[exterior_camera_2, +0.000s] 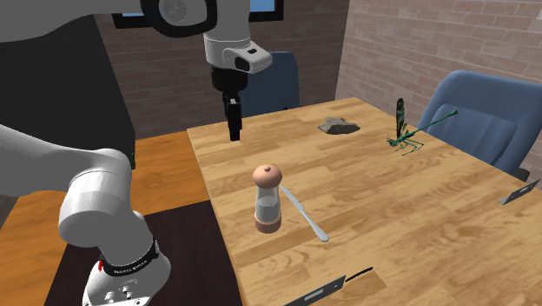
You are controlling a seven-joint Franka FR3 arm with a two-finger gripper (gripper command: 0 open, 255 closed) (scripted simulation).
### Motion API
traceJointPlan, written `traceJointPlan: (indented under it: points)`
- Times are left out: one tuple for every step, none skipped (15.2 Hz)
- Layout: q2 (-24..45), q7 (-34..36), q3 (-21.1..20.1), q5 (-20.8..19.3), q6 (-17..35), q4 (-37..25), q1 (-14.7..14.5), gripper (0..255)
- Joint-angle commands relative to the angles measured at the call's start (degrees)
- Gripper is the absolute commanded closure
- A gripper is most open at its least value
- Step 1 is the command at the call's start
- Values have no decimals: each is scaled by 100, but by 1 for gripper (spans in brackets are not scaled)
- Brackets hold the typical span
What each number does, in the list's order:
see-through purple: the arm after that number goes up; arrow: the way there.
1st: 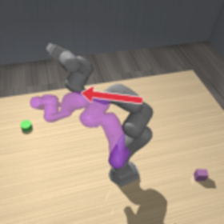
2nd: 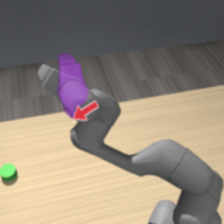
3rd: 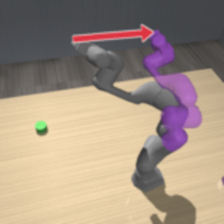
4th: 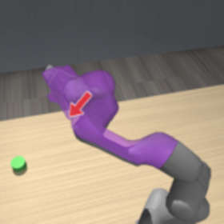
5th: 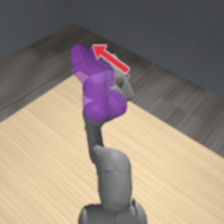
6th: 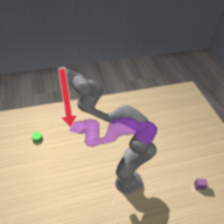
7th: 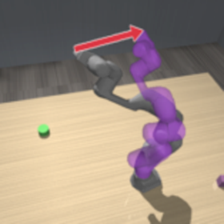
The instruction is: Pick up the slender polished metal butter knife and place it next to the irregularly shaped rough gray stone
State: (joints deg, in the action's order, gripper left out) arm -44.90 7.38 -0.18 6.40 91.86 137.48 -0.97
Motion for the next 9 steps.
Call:
traceJointPlan:
  points:
    - [0, 0, 0, 0, 0, 0, 0, 0]
    - [157, 322, -118, 37, 186, 31, 92, 0]
    - [321, 642, -236, 70, 369, 53, 190, 0]
    - [493, 962, -347, 94, 549, 65, 286, 0]
    - [672, 1281, -456, 111, 724, 68, 385, 0]
    - [856, 1601, -559, 121, 895, 64, 483, 0]
    - [1044, 1920, -660, 124, 1061, 52, 587, 0]
    - [1237, 2241, -752, 117, 1222, 33, 687, 0]
    - [1433, 2562, -840, 103, 1377, 7, 790, 0]
